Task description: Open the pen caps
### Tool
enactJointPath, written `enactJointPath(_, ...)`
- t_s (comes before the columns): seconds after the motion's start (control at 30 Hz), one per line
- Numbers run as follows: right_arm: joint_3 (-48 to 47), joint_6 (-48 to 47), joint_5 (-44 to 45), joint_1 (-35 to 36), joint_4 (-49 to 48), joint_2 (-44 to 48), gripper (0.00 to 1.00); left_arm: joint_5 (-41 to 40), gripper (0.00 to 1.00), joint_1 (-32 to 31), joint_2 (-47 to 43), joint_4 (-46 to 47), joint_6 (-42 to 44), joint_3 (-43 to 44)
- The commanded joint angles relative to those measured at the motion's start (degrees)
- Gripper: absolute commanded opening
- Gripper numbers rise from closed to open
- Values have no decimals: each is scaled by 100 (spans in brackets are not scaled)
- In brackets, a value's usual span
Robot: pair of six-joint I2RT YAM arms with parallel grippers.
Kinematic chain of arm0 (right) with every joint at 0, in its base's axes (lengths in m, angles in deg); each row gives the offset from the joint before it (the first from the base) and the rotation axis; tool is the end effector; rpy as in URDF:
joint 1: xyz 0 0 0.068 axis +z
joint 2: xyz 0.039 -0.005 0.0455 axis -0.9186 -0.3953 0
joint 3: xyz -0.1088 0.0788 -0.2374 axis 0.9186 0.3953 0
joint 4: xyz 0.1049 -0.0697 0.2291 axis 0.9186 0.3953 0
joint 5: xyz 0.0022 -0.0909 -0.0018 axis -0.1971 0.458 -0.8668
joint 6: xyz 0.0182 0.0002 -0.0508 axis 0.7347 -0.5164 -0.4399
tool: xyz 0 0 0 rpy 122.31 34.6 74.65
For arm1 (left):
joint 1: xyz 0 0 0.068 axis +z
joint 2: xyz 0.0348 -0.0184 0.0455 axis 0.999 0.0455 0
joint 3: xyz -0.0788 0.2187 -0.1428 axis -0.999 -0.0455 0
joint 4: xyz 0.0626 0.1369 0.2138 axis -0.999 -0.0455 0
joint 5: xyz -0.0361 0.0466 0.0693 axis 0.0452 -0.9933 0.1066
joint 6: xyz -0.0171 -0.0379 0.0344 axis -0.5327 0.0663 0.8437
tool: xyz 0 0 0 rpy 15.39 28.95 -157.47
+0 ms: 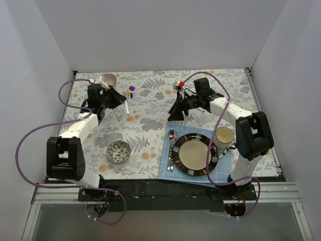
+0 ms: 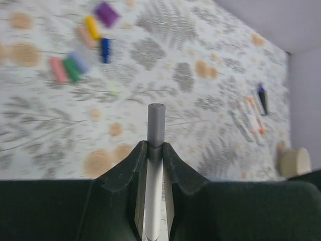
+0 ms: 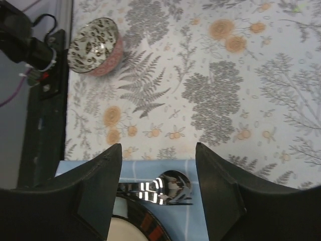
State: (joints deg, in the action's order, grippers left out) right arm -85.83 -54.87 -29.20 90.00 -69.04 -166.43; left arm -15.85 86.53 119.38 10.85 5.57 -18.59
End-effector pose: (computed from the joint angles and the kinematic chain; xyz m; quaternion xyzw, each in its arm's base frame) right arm 0.3460 0.1815 0.2429 -0.4737 0.6742 0.4494 0.3451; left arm 0.3397 -0.0150 0.2521 -0.4339 0.7478 -0.3827 0.3258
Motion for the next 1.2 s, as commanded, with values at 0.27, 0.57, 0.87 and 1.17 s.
enactJointPath(0.27, 1920, 6571, -717, 211, -6932, 180, 96, -317, 0, -2084, -834, 3997, -1561, -1873)
enactJointPath(0.57, 2069, 7154, -442, 369, -7250, 110, 98, -959, 0, -2875, -658, 4693, -1807, -2111)
enactJointPath(0.87, 2026, 7892, -635, 422, -7891, -180, 69, -1232, 0, -3297, -474, 5010, -1913, -2111)
enactJointPath(1.17, 1929, 8314, -794, 431, -8226, -347, 3, -1320, 0, -3403, -421, 5072, -1834, -2050)
